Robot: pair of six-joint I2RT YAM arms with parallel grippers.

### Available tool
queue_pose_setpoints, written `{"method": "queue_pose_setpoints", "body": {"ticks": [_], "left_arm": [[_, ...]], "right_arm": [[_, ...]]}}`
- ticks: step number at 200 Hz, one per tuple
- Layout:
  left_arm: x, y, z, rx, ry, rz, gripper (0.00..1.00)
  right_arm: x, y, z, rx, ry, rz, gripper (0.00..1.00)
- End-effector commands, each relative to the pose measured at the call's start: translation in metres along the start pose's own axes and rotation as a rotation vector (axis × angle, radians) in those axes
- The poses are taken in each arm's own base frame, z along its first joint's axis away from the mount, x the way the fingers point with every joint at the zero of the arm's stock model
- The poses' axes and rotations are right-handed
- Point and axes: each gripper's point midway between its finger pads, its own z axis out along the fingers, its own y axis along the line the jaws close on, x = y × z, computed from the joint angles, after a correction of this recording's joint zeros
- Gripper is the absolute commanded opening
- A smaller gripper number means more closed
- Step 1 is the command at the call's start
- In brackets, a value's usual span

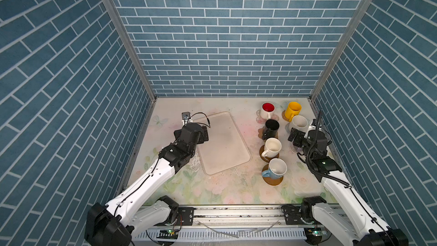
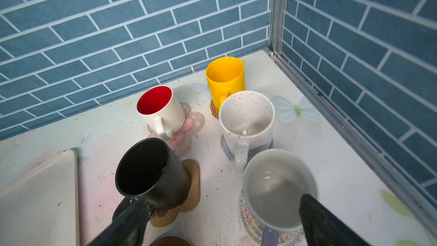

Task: Place cups on coasters
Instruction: Place the cup on the coaster, then reset both arms

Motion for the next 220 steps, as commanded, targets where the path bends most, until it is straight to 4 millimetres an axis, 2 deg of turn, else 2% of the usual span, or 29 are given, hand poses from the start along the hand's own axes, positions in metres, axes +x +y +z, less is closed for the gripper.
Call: {"method": "queue_pose_setpoints", "body": {"ticks": [1, 44, 71, 89, 99, 104, 134, 161, 184, 220], "left_arm": [[-0.007, 0.016, 0.006, -0.053, -0.042, 0.062, 0.99], [0.012, 0.055, 0.035, -0.176, 0.015, 0.083, 0.99], [0.014, 0.080, 0.050, -0.243, -0.002, 0.090, 0.99], [0.020, 0.106, 0.059, -0.380, 0.009, 0.129, 0.99], [0.019, 0.113, 0.065, -0.425, 0.004, 0.153, 0.99], [0.030, 0.118, 0.070, -0.436, 0.025, 0.182, 0.99], [0.043, 0.124, 0.094, -0.417, 0.046, 0.231, 0.99], [0.042, 0.125, 0.108, -0.334, 0.012, 0.172, 0.99], [0.055, 0.122, 0.125, -0.301, 0.062, 0.212, 0.99], [0.063, 0.129, 0.133, -0.282, 0.056, 0.201, 0.99]], "right_arm": [[-0.025, 0.009, -0.001, -0.022, -0.074, -0.124, 0.99], [0.001, 0.003, 0.021, 0.002, -0.095, -0.222, 0.99], [0.020, -0.006, 0.035, 0.044, -0.085, -0.266, 0.99], [0.031, -0.016, 0.043, 0.082, -0.070, -0.285, 0.99], [0.035, -0.021, 0.047, 0.100, -0.070, -0.281, 0.99], [0.037, -0.024, 0.048, 0.105, -0.071, -0.276, 0.99], [0.046, -0.037, 0.058, 0.126, -0.068, -0.242, 0.99], [0.050, -0.048, 0.064, 0.160, -0.074, -0.233, 0.99], [0.051, -0.053, 0.068, 0.177, -0.096, -0.217, 0.99], [0.050, -0.054, 0.076, 0.181, -0.122, -0.229, 0.99]]}}
